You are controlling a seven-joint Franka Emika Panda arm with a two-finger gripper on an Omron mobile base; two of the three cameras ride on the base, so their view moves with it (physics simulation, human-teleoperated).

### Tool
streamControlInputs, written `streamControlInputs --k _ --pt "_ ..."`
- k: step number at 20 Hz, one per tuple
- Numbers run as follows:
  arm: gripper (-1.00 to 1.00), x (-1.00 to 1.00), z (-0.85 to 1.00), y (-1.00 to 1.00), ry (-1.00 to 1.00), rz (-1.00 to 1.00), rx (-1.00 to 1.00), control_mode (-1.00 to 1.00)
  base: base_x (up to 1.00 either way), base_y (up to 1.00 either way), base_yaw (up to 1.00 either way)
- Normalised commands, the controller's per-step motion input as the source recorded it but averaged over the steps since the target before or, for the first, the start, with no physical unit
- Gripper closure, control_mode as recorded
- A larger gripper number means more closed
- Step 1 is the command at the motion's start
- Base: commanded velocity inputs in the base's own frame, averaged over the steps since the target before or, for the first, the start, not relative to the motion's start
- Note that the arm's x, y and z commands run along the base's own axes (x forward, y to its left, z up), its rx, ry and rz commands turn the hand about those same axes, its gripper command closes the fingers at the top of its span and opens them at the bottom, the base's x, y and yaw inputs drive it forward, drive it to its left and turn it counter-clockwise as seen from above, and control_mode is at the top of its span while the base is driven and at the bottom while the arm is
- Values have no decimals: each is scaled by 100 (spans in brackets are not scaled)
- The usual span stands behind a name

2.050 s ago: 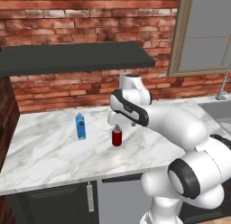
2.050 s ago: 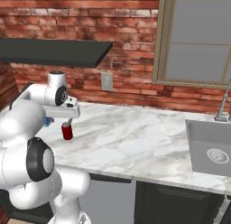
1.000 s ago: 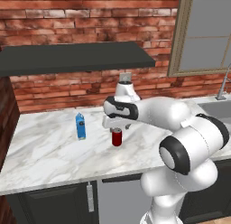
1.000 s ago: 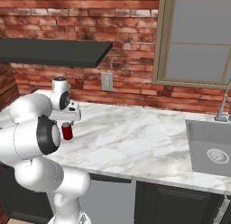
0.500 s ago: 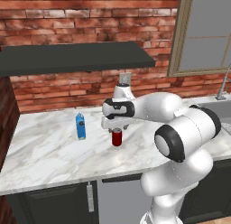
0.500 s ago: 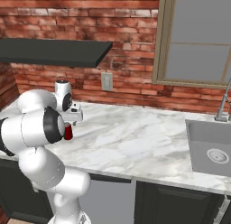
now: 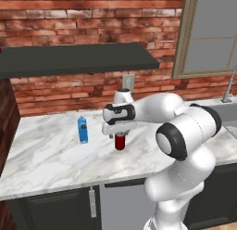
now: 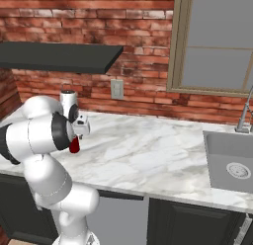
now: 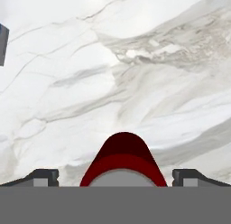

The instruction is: Move the drinks to the dining counter.

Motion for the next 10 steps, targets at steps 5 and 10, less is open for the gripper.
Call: streamControlInputs --k 5,10 --pt "-100 0 -22 0 0 0 0 -100 0 0 0" --pt "100 -1 -38 0 0 0 0 -100 0 0 0"
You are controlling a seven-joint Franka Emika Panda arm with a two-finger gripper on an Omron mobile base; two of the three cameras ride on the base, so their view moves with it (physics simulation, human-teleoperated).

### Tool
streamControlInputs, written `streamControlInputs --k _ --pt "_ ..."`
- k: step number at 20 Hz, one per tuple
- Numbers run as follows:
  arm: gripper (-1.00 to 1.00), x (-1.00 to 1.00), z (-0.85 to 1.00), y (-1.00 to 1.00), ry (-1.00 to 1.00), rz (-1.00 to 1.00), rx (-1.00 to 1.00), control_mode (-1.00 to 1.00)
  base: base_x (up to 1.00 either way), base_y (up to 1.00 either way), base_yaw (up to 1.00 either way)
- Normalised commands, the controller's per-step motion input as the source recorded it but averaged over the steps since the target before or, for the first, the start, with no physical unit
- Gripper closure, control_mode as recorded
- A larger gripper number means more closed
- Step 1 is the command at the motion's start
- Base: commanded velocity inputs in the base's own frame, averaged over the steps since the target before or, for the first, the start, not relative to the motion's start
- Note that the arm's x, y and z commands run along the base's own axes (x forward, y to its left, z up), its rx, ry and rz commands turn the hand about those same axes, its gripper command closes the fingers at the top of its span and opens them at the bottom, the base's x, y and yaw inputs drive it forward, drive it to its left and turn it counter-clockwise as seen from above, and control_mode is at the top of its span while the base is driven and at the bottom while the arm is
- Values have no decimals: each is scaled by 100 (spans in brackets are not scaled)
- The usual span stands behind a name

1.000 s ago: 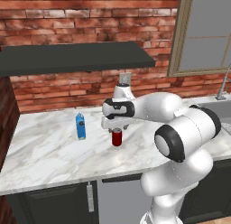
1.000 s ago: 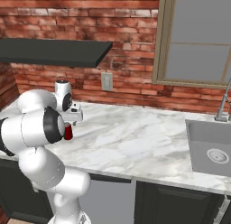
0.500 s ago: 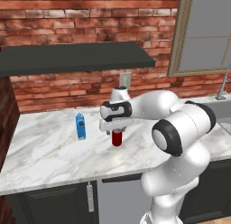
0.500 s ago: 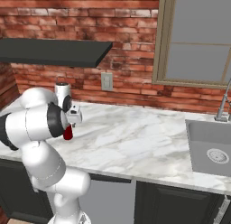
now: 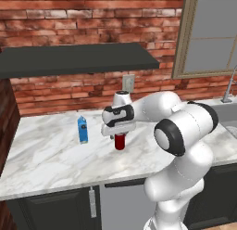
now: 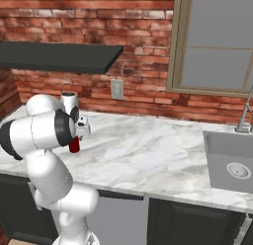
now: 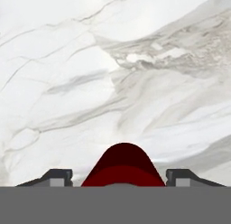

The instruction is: Move the drinks to the dining counter.

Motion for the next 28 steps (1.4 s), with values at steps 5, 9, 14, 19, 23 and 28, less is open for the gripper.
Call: streamControlInputs --k 5,9,14,19,23,28 --pt "100 -21 -42 0 0 0 0 -100 0 0 0" --pt "100 -68 -41 -4 -1 0 0 -100 0 0 0" --pt "100 -68 46 -34 -8 0 1 -100 0 0 0" --pt "100 -41 100 -42 -9 0 0 -100 0 0 0" --pt "100 -38 80 -35 6 0 10 -100 0 0 0" --pt "100 -12 62 -8 16 0 1 -100 0 0 0"
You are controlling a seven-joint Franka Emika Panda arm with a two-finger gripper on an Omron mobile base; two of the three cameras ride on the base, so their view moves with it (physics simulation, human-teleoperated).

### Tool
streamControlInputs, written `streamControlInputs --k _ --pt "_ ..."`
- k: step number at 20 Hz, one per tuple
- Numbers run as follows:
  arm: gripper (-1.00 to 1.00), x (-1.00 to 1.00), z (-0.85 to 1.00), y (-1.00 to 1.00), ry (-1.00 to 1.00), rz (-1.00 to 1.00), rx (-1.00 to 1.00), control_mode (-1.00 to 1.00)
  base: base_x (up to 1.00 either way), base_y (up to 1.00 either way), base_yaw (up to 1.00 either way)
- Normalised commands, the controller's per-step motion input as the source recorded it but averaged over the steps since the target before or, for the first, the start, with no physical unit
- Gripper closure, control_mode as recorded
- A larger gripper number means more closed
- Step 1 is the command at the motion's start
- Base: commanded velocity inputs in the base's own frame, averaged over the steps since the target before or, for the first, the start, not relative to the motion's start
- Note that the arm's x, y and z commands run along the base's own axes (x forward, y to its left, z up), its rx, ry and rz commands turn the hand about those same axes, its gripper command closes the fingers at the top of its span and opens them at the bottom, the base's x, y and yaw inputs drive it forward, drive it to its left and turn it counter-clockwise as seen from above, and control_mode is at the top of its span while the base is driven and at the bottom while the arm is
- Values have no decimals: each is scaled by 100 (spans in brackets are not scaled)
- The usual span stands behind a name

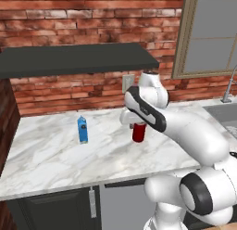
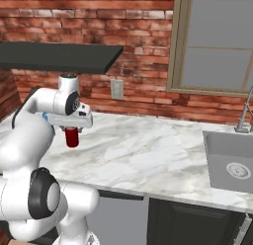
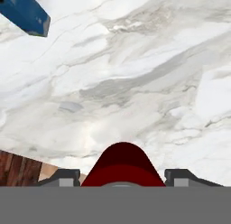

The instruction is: Move the drinks to the dining counter.

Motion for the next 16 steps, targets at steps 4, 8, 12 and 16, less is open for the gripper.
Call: streamControlInputs --k 4,8,12,16 --pt "100 -12 48 -51 1 0 0 -100 0 0 0" --pt "100 -4 16 -71 0 -5 3 100 -1 -25 -6" --pt "100 0 0 0 0 0 0 100 0 -100 -41" --pt "100 0 0 0 0 0 0 100 2 -100 -44"
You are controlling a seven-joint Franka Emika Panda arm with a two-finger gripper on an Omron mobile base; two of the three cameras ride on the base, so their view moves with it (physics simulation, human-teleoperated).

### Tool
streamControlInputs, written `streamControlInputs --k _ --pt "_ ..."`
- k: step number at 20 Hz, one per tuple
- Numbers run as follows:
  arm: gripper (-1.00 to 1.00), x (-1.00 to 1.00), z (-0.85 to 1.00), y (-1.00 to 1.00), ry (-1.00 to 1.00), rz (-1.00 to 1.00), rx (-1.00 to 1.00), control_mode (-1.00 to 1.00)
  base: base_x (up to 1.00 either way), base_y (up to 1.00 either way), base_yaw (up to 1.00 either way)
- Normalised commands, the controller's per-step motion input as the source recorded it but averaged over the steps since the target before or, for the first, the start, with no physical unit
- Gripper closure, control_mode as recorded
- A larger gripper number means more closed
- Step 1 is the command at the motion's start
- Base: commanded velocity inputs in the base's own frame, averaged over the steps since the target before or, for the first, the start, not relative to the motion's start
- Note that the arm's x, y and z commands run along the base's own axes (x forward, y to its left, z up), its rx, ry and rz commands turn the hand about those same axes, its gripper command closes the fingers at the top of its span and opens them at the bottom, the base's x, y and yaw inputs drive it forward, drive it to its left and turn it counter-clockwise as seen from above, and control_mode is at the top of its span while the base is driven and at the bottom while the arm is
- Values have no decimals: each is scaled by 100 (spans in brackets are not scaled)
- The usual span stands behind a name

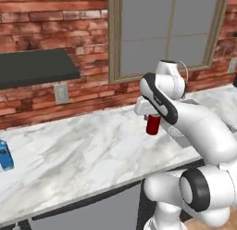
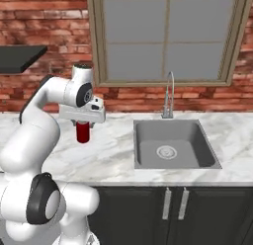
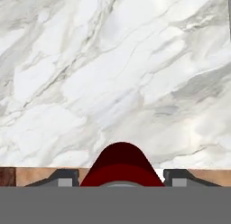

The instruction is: Move the drinks to the dining counter.

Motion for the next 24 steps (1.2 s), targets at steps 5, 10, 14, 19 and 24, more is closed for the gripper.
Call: streamControlInputs --k 5,10,14,19,24 --pt "100 0 0 0 0 0 0 100 6 -100 -58" --pt "100 0 0 0 0 0 0 100 7 -100 -64" --pt "100 0 0 0 0 0 0 100 5 -100 -68" --pt "100 0 0 0 0 0 0 100 7 -100 -71" --pt "100 0 0 0 0 0 0 100 32 -89 -63"
